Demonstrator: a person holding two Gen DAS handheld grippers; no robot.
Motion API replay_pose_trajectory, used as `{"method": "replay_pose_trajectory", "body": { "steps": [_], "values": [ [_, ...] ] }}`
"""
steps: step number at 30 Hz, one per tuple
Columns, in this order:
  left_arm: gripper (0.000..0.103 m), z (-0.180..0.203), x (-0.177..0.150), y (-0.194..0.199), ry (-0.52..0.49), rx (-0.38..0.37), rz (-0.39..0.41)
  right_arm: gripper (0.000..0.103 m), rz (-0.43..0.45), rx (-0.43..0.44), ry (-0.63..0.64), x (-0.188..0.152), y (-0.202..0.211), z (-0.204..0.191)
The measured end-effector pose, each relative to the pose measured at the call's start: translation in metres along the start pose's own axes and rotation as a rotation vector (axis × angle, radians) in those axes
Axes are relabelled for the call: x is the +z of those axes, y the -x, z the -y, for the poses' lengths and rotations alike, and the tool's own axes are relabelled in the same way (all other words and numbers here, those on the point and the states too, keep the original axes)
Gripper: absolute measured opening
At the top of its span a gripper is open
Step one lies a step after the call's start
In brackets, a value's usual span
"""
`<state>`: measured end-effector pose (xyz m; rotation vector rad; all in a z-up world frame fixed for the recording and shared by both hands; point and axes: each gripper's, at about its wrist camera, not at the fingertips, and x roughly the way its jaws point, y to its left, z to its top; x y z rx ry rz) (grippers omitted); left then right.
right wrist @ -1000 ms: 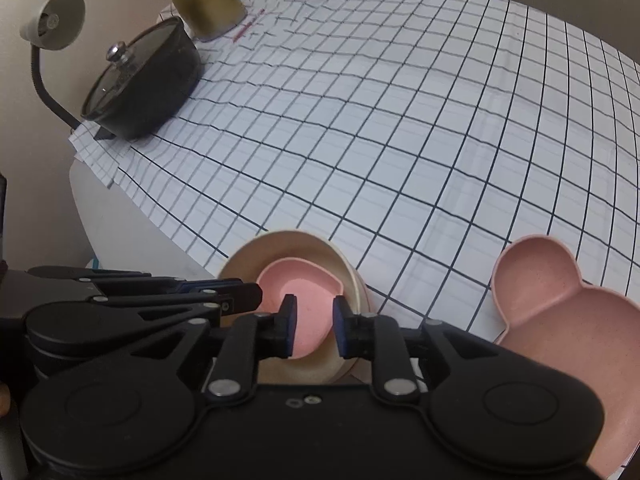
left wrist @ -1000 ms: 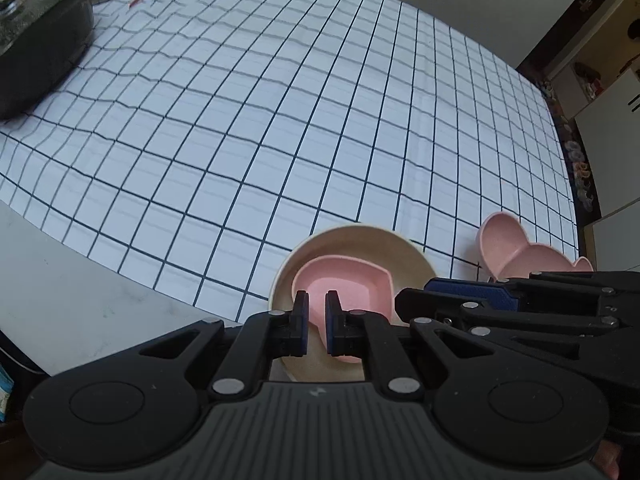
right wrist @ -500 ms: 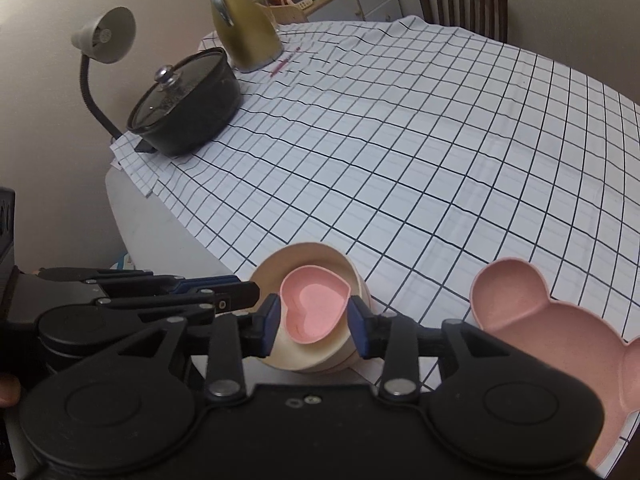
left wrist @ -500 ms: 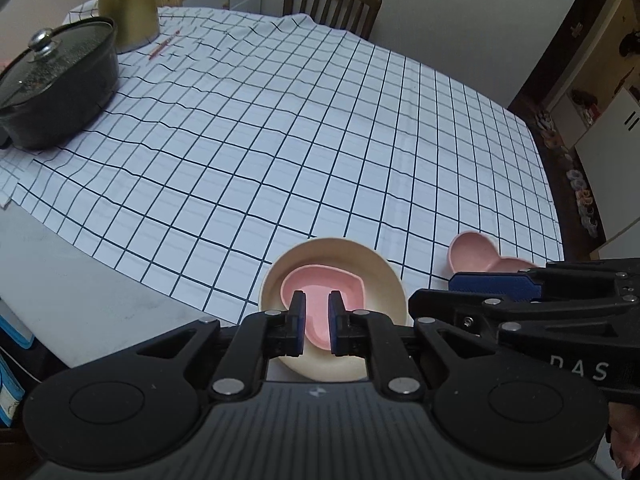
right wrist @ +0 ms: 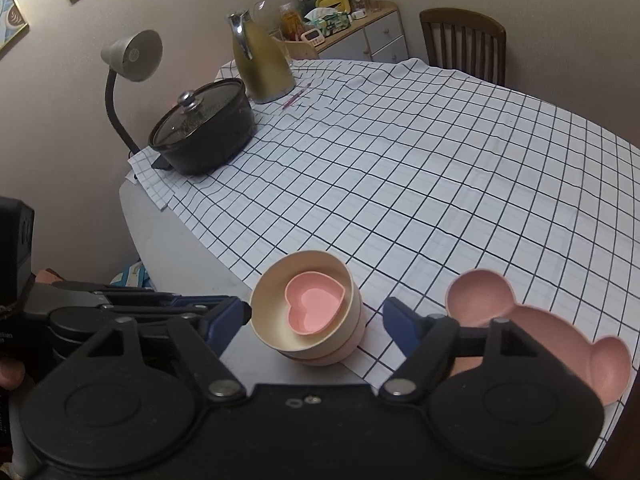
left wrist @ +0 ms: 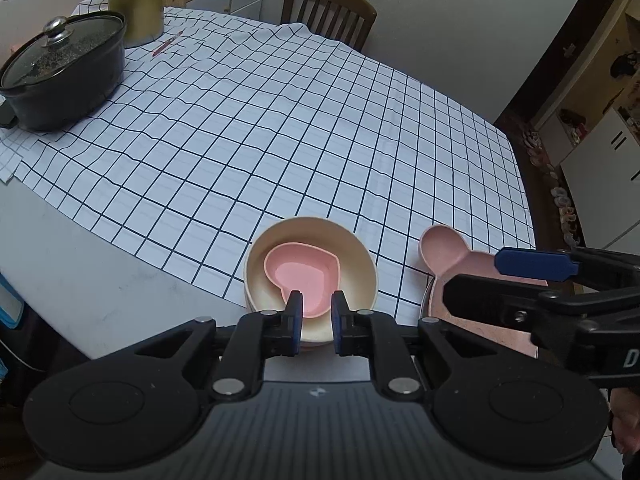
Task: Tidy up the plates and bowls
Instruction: 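Close both grippers on the rim of the nested bowl stack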
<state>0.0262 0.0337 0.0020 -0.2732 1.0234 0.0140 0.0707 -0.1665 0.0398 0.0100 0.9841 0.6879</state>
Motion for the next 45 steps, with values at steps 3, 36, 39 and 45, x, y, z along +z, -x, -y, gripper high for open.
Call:
{"method": "replay_pose_trajectory", "body": {
  "steps": [3, 36, 39, 45],
  "values": [
    [0.030, -0.005, 0.000, 0.001, -0.003, -0.013, 0.011, 0.089, 0.020, -0.017, -0.015, -0.002, 0.004, 0.001],
    [0.075, -0.082, 0.025, -0.112, -0.081, -0.107, -0.158, 0.085, -0.028, -0.310, -0.599, -0.032, -0.111, 0.018],
    [0.075, -0.083, 0.024, -0.121, -0.059, -0.122, -0.180, 0.082, -0.041, -0.323, -0.596, -0.030, -0.119, 0.018],
    [0.074, -0.085, 0.023, -0.133, 0.011, -0.133, -0.219, 0.072, -0.065, -0.335, -0.596, -0.028, -0.133, 0.017]
  ]
}}
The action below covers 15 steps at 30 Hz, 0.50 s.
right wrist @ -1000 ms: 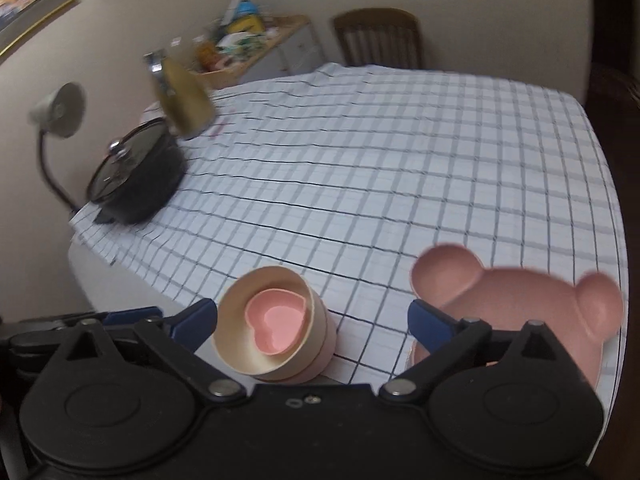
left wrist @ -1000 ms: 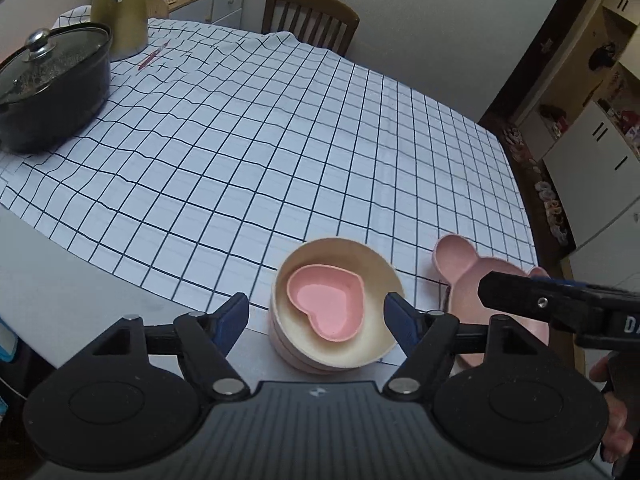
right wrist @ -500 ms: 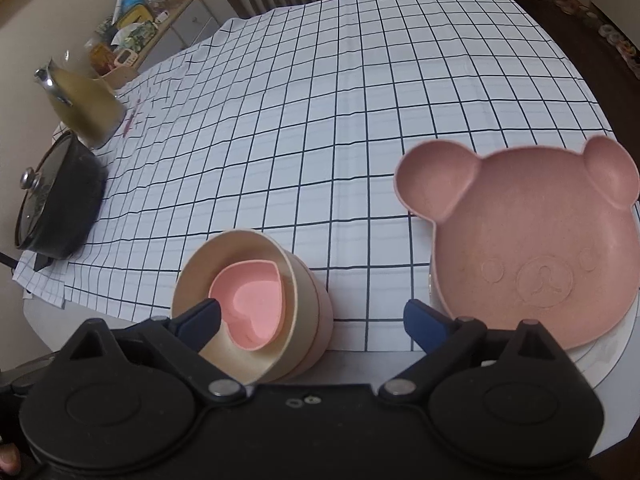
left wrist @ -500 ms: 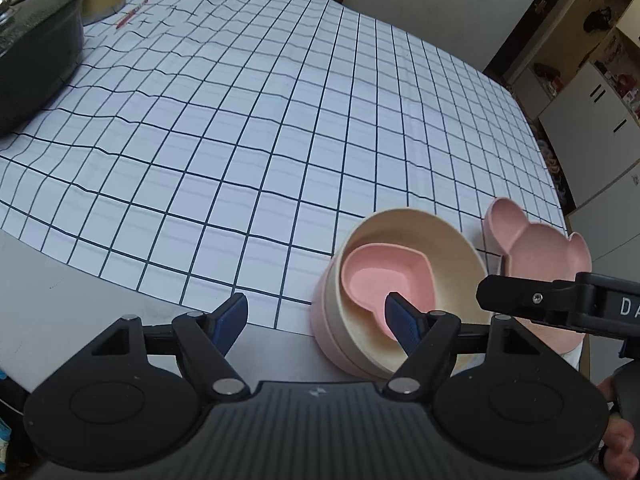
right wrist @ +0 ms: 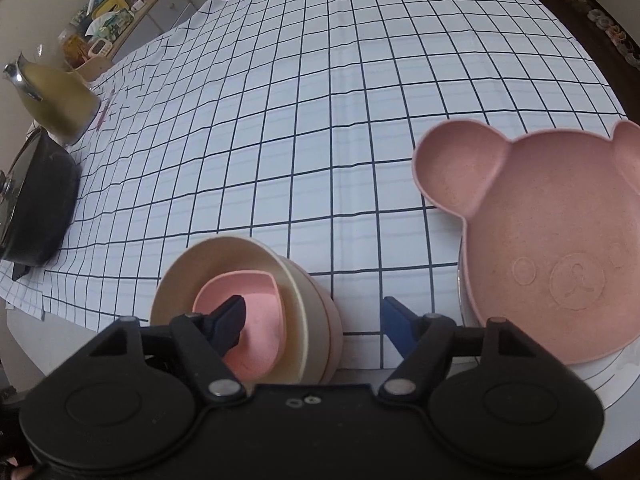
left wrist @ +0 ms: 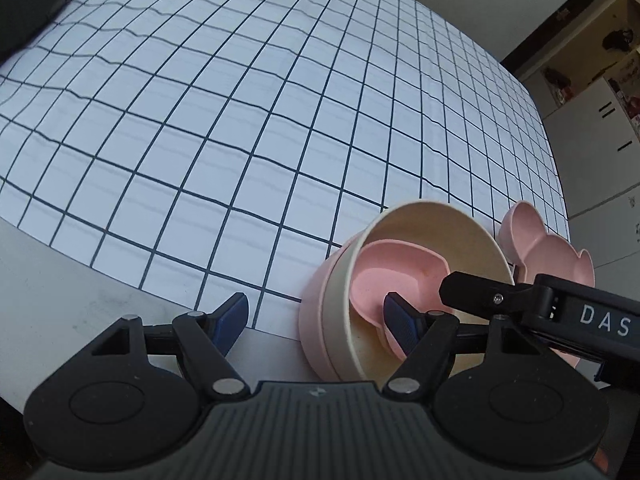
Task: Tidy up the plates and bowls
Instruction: 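Close both grippers on the rim of the nested bowl stack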
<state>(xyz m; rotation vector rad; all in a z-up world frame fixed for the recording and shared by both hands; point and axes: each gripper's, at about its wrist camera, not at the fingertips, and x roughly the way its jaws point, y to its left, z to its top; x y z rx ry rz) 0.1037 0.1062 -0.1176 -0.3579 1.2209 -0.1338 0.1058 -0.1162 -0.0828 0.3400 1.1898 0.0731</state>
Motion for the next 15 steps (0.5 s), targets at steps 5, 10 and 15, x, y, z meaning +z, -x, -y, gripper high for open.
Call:
{"method": "replay_pose_trajectory", "body": {
  "steps": [5, 10, 15],
  "values": [
    [0.059, -0.004, 0.002, -0.004, 0.048, -0.029, -0.020, 0.054, -0.010, 0.001, -0.018, 0.002, -0.004, 0.002],
    [0.050, -0.009, 0.003, -0.004, 0.068, -0.051, -0.035, 0.048, -0.028, 0.006, -0.013, 0.003, -0.010, -0.001],
    [0.040, -0.006, 0.003, -0.002, 0.076, -0.046, -0.039, 0.040, -0.045, 0.018, -0.004, 0.002, -0.012, -0.002]
  ]
}}
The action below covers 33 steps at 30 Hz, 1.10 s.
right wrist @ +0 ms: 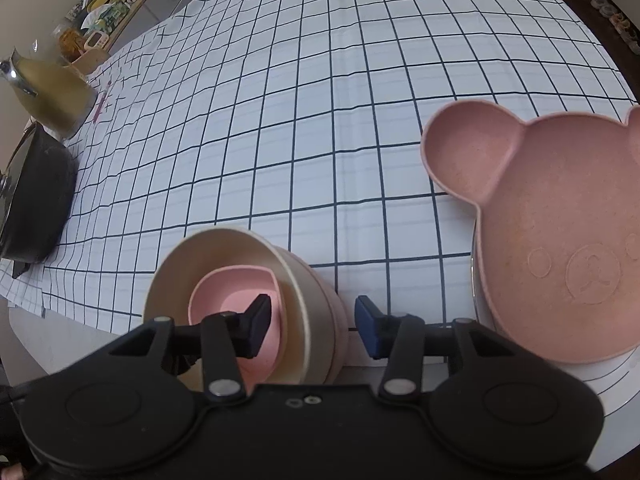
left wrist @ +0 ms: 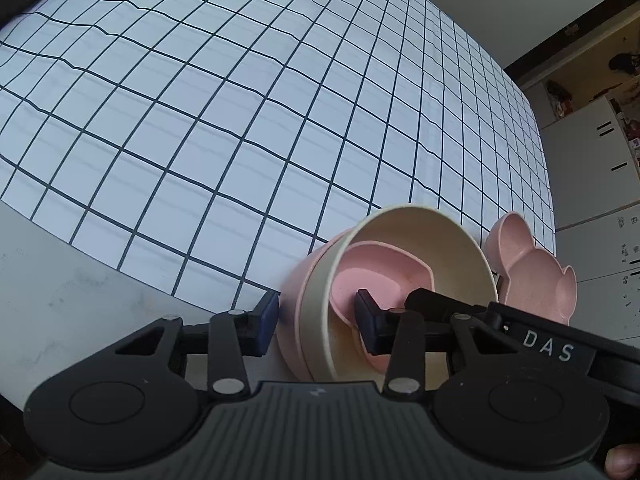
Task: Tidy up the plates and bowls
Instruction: 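Close both grippers on the rim of the nested bowl stack, then lift the bowl stack with both grippers and lower it onto the bear plate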
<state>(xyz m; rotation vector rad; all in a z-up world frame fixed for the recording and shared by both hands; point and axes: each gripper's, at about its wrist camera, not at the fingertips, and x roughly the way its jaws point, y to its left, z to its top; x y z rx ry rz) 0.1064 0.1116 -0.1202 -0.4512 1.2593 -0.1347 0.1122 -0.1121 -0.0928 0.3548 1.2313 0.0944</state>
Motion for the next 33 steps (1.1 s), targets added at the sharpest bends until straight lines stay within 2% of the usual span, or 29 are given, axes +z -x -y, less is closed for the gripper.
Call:
{"method": "replay_pose_trajectory", "body": {
  "steps": [2, 10, 18, 26, 33],
  "values": [
    [0.038, 0.003, 0.000, 0.000, 0.001, 0.009, 0.002, 0.037, -0.009, 0.007, 0.002, -0.001, 0.000, -0.001],
    [0.036, 0.022, -0.003, -0.006, -0.001, 0.049, -0.003, 0.035, -0.007, -0.004, -0.001, -0.005, 0.005, 0.001],
    [0.036, 0.050, -0.003, 0.005, -0.034, 0.057, 0.023, 0.034, 0.024, 0.015, 0.009, -0.002, 0.028, 0.010],
    [0.037, 0.090, 0.002, 0.018, -0.069, 0.067, 0.054, 0.034, 0.066, 0.054, 0.008, 0.007, 0.061, 0.030],
    [0.037, 0.143, -0.002, 0.020, -0.130, 0.061, 0.079, 0.033, 0.124, 0.071, -0.003, 0.019, 0.091, 0.062]
  ]
}}
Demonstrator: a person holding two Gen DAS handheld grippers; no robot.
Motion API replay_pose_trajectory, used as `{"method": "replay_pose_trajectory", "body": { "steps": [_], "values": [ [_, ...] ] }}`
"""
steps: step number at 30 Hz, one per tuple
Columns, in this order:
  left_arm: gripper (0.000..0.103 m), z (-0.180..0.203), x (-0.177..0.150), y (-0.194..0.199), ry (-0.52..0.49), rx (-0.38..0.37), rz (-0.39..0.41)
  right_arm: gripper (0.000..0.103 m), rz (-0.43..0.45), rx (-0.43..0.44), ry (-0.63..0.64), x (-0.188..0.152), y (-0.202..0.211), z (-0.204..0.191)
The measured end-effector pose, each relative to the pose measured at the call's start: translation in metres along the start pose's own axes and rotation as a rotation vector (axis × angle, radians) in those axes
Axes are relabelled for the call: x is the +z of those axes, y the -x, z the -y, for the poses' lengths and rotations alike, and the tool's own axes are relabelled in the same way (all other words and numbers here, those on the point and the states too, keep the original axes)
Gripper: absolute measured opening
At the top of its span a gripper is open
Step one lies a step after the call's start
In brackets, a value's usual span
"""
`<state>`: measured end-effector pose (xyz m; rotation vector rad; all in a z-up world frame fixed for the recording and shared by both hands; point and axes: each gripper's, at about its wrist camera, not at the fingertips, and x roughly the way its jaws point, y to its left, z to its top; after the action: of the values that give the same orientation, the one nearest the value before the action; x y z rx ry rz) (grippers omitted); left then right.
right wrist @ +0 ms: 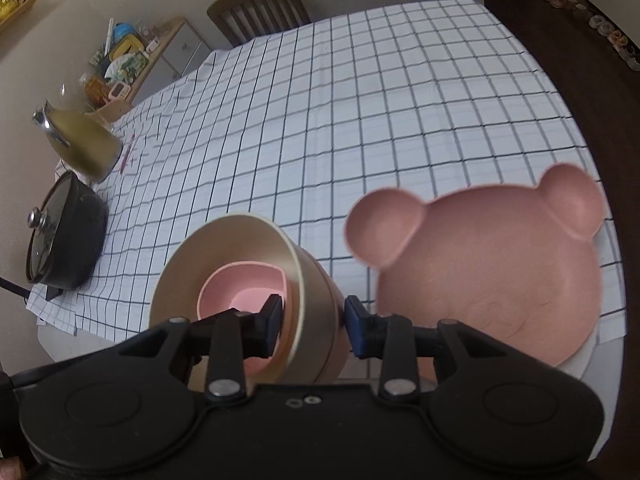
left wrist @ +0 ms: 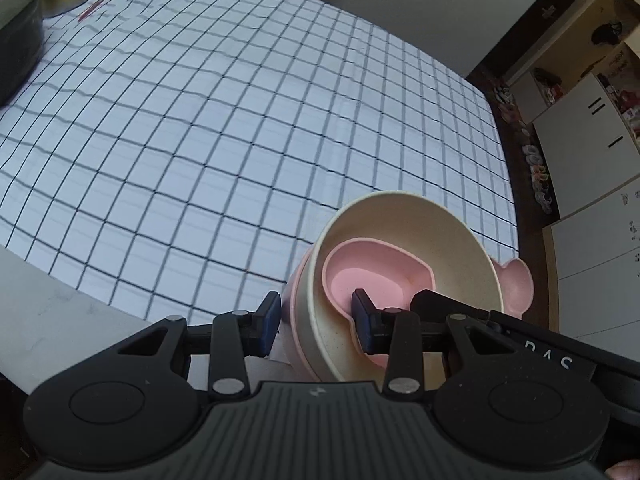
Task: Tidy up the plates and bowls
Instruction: 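Lift the bowl stack with both grippers and lower it onto the bear plate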
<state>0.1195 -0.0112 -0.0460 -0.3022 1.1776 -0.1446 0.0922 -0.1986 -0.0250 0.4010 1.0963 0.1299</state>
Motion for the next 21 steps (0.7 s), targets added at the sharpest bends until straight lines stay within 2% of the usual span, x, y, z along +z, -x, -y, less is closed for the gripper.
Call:
{"method": "replay_pose_trajectory", "body": {
  "steps": [8, 13, 21],
  "values": [
    [0.037, 0.066, 0.003, -0.006, -0.071, -0.039, 0.010, 0.033, 0.062, -0.022, -0.034, 0.021, 0.034, 0.051],
    [0.037, 0.103, -0.002, -0.023, -0.101, -0.057, -0.015, 0.032, 0.077, -0.047, -0.061, 0.028, 0.045, 0.085],
    [0.037, 0.130, -0.015, -0.052, -0.117, -0.060, -0.055, 0.032, 0.056, -0.069, -0.093, 0.029, 0.041, 0.128]
  ]
}}
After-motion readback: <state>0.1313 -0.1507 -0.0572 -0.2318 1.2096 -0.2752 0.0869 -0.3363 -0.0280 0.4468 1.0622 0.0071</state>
